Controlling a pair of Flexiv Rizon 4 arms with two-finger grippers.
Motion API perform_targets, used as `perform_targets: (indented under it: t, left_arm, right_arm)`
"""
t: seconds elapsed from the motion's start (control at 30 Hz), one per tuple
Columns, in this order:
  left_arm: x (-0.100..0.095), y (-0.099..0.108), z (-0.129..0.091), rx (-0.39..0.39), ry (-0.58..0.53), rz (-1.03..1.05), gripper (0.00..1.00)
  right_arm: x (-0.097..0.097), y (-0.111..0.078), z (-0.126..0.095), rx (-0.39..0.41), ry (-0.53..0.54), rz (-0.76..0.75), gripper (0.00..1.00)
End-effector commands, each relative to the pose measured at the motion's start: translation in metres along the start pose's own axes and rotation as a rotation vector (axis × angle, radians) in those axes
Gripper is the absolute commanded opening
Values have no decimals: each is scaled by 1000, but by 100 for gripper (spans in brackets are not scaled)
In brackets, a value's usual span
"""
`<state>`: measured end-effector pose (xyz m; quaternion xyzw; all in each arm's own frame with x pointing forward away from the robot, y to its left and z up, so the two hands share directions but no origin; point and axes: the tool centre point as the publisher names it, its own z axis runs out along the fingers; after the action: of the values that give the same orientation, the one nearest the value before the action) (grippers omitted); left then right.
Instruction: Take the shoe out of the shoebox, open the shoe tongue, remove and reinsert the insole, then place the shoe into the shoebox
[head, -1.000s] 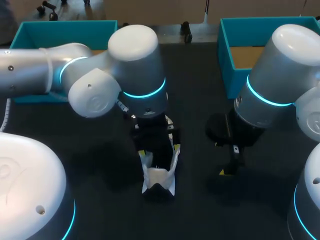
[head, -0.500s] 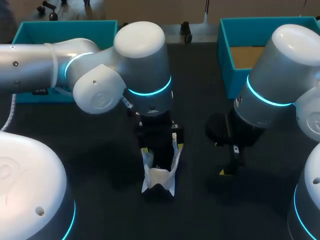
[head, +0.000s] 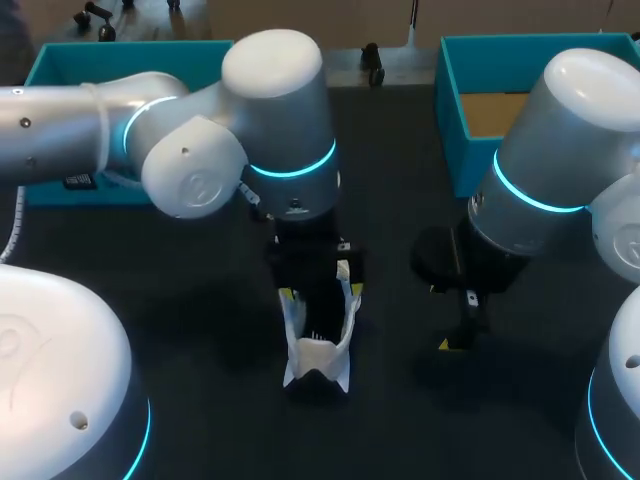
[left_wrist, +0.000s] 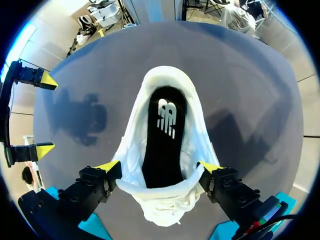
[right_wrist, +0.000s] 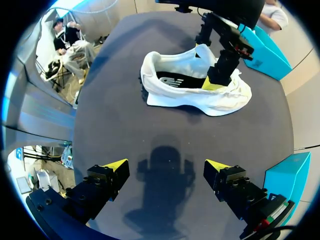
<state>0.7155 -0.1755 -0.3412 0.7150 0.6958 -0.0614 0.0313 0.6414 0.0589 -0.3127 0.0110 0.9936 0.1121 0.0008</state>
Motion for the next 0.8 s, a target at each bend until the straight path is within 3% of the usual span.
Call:
perform_targets:
  t: [0.03, 0.4, 0.8]
  left_arm:
    - [2, -1, -5, -12, -3, 0, 100]
    - [-3, 7, -5, -5, 7, 4, 100]
    - [-3, 20, -21, -8, 0, -16, 100]
  right_arm:
    - [1, -1, 1, -2, -2, 0, 100]
    - [1, -1, 1, -2, -2, 0, 100]
    - [1, -1, 1, -2, -2, 0, 100]
